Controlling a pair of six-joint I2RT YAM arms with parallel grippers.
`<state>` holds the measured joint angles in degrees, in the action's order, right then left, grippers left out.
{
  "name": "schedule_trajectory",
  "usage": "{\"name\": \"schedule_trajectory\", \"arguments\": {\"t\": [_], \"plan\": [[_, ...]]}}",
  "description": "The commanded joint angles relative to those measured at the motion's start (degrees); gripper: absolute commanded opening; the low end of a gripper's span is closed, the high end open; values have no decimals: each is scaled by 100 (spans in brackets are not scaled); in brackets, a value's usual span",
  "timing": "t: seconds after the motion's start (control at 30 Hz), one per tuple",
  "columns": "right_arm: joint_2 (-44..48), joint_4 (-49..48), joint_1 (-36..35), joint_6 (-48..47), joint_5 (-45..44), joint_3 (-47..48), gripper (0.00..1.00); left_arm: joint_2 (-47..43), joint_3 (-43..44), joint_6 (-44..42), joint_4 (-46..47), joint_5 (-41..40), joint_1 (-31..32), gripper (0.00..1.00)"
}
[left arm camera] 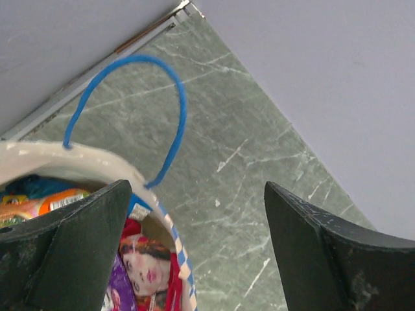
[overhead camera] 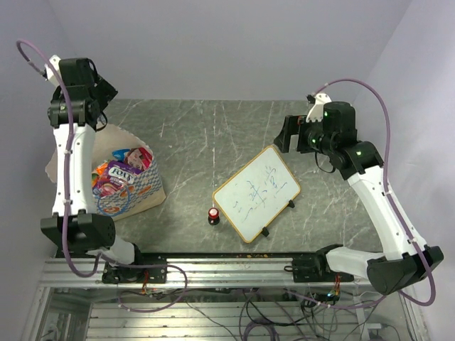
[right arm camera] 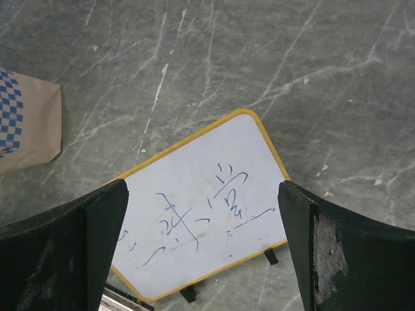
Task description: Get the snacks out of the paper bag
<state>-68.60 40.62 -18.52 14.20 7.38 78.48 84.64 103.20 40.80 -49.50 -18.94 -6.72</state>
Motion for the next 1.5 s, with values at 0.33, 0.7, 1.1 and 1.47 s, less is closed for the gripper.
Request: {"name": "schedule_trajectory", "arguments": {"t": [0.33, 0.7, 1.1, 1.47], "plan": [[266, -113, -108, -413, -558, 204, 100, 1160, 953, -671, 916, 570, -278, 82], [162, -215, -104, -330, -467, 434, 100, 1479, 957, -434, 1529, 3172, -219, 10], [-119, -161, -102, -11, -167, 795, 100, 1357, 1051, -356, 1678, 4367, 556, 7], [-483, -286, -108, 476, 460, 829, 100, 1385, 825, 138, 2185, 4863, 2126, 7]]}}
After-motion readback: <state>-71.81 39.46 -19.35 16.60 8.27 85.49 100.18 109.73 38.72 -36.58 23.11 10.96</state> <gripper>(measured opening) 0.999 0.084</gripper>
